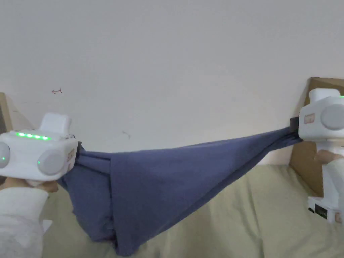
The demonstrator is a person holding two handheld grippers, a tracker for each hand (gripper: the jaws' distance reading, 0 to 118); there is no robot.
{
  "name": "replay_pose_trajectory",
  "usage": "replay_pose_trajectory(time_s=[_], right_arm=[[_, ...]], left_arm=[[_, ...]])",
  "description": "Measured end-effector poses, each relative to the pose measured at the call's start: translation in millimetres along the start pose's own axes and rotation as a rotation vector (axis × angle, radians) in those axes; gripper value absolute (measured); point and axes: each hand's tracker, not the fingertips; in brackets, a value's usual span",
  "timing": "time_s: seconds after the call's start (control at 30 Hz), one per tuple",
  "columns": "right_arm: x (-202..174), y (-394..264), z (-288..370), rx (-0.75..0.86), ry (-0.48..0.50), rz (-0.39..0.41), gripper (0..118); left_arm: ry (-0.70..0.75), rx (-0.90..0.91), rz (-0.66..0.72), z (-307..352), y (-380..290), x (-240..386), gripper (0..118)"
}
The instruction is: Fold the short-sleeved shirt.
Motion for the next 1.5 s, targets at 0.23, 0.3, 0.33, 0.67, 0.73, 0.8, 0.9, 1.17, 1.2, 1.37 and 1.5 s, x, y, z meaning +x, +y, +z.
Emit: replay_pose_trajectory(time_s=[0.23, 0.3, 0.33, 0.67, 0.73, 0.8, 0.9, 1.17, 1.2, 1.37, 1.5], right_arm=[[-9, -179, -79, -0.429, 0.016, 0.045, 4], [-3, -219, -89, -0.514, 0.028, 0.033, 4], [1, -235, -88, -0.559, 0.017, 0.029, 4], [46, -317, 11, -0.615, 0.112, 0.061, 4], [54, -341, 40, -0.646, 0.114, 0.096, 4], [62, -363, 71, -0.669, 0.135, 0.104, 4], [76, -391, 107, -0.693, 0.14, 0.085, 4], [79, -433, 165, -0.71, 0.15, 0.077, 4], [78, -433, 168, -0.706, 0.151, 0.082, 4], [83, -434, 174, -0.694, 0.147, 0.035, 10], [83, -431, 182, -0.675, 0.086, 0.086, 52]], left_arm=[[-0.059, -0.362, 0.066, -30, -175, 26, 1], [-0.067, -0.407, 0.126, -19, -196, 25, 1], [-0.072, -0.382, 0.104, -10, -204, 22, 1], [-0.124, -0.434, 0.139, 108, -255, -2, 1], [-0.126, -0.454, 0.146, 139, -276, -9, 1], [-0.132, -0.491, 0.137, 167, -292, -14, 1], [-0.124, -0.516, 0.139, 213, -320, -24, 1], [-0.125, -0.566, 0.175, 290, -368, -37, 1], [-0.119, -0.563, 0.183, 294, -370, -38, 1], [-0.108, -0.532, 0.18, 297, -368, -42, 18], [-0.088, -0.549, 0.161, 301, -359, -49, 103]])
